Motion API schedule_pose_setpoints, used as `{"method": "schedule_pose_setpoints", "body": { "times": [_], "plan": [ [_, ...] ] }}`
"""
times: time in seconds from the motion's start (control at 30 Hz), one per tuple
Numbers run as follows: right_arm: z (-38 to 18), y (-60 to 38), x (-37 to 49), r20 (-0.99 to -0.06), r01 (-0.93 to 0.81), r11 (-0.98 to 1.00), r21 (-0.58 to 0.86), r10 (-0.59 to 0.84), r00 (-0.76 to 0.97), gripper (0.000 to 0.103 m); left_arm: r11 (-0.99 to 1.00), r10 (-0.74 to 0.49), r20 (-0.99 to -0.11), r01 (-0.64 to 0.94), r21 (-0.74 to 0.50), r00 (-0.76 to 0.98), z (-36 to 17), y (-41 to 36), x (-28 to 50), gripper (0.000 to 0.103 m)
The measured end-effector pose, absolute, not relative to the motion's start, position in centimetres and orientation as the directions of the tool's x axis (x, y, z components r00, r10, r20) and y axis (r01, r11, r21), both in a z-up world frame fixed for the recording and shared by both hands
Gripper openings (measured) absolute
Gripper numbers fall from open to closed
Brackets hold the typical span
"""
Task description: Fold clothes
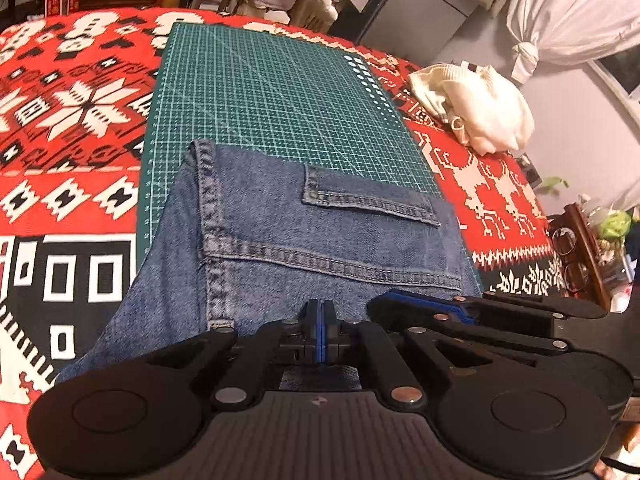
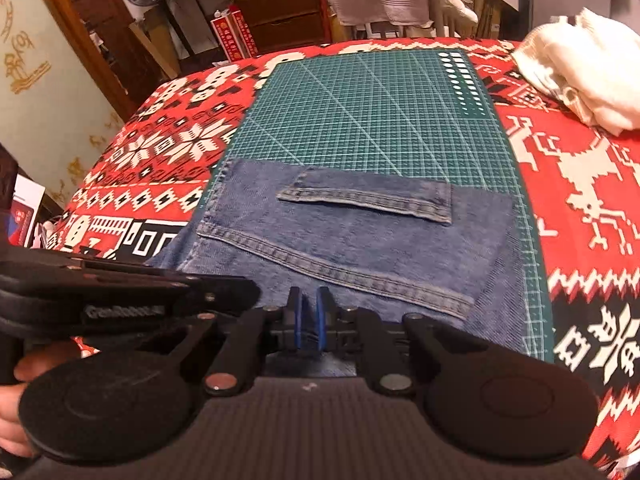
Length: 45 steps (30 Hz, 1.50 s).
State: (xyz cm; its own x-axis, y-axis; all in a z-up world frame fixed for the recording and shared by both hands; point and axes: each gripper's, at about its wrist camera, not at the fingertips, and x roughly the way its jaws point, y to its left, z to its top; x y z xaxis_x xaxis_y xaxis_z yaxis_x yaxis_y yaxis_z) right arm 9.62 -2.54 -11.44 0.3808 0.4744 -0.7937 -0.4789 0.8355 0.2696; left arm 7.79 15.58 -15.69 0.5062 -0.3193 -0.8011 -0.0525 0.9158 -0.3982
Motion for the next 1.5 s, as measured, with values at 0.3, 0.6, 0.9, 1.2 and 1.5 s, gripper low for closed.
{"method": "schedule_pose_setpoints", "body": {
  "times": [0.3, 0.6, 0.9, 1.2, 1.5],
  "plan": [
    [-11.8, -6.3, 9.8, -0.806, -0.407, 0.871, 0.276, 0.441, 0.396, 0.000, 0.926, -0.284, -0.816, -0.075, -0.369, 0.504, -15.6, 16.4, 7.0, 0.002],
    [-9.9, -8.6, 9.3, -0.789, -0.385, 0.881, 0.275, 0.435, 0.433, 0.003, 0.934, -0.240, -0.810, -0.101, -0.343, 0.535, -14.1, 17.7, 6.3, 0.002],
    [-10.1, -9.1, 12.7, -0.780, -0.328, 0.896, 0.300, 0.428, 0.456, 0.008, 0.931, -0.203, -0.819, -0.152, -0.331, 0.537, -14.8, 19.4, 8.0, 0.006],
    [-12.5, -9.7, 13.1, -0.799, -0.297, 0.910, 0.289, 0.400, 0.449, 0.006, 0.921, -0.213, -0.810, -0.163, -0.353, 0.546, -15.3, 20.2, 6.9, 0.011],
    [-13.1, -12.1, 11.0, -0.823, -0.276, 0.923, 0.269, 0.369, 0.431, 0.007, 0.939, -0.170, -0.833, -0.170, -0.299, 0.526, -15.6, 20.7, 4.4, 0.006]
  ]
}}
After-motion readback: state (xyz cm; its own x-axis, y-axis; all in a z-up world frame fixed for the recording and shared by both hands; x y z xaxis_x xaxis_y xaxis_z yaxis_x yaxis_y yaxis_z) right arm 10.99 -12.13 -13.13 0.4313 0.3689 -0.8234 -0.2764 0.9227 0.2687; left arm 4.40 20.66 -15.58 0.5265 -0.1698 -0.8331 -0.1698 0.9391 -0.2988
